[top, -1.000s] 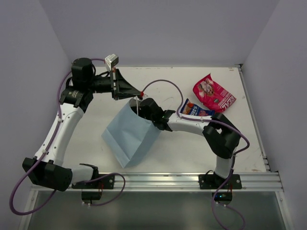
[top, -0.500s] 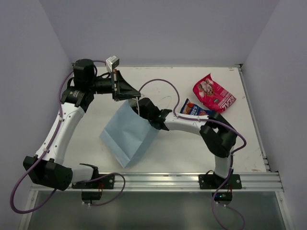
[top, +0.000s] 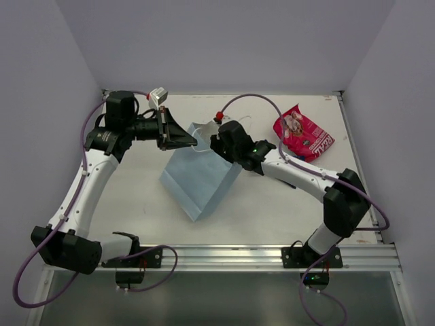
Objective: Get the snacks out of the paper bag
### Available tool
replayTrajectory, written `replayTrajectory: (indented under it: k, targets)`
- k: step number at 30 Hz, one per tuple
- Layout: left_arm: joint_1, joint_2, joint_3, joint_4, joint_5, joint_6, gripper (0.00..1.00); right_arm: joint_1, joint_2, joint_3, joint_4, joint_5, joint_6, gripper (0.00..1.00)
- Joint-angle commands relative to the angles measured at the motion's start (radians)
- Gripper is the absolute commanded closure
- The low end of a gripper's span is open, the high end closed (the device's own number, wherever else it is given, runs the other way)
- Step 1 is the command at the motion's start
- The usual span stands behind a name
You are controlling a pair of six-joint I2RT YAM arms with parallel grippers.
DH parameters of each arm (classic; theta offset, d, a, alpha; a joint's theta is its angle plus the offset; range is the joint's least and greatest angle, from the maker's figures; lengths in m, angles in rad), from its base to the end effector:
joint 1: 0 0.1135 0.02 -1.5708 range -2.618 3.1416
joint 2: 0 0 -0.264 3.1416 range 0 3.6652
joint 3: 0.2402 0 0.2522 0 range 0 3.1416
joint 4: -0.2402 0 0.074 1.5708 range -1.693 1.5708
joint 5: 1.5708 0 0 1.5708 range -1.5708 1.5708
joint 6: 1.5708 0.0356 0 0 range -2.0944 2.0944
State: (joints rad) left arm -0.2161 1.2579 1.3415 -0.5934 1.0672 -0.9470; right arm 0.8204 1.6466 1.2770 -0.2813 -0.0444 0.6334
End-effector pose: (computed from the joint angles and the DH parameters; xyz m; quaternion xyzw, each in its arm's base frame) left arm 0.2447 -0.0857 0.4004 -0.0250 0.7856 -0.6059 0.1230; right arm 0.2561 0.2770 0.2778 -0.0934 0.8910 0.3098 0.3184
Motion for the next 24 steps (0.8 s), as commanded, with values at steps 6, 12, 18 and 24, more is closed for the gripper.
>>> replayTrajectory:
  k: [6, 12, 18, 24]
  targets:
    - [0.004, -0.069, -0.050, 0.032, -0.019, 0.023, 1.00, -0.075, -0.116, 0.037, -0.113, 0.001, -0.066, 1.00]
    - [0.006, -0.104, -0.071, -0.074, -0.070, 0.085, 1.00, -0.173, -0.119, 0.267, -0.226, 0.005, -0.135, 1.00]
    - [0.009, -0.120, -0.058, -0.169, -0.139, 0.143, 1.00, -0.214, -0.100, 0.542, -0.372, -0.022, -0.153, 1.00]
    - [0.015, -0.135, -0.056, -0.186, -0.174, 0.157, 1.00, -0.262, -0.088, 0.757, -0.484, -0.052, -0.144, 1.00]
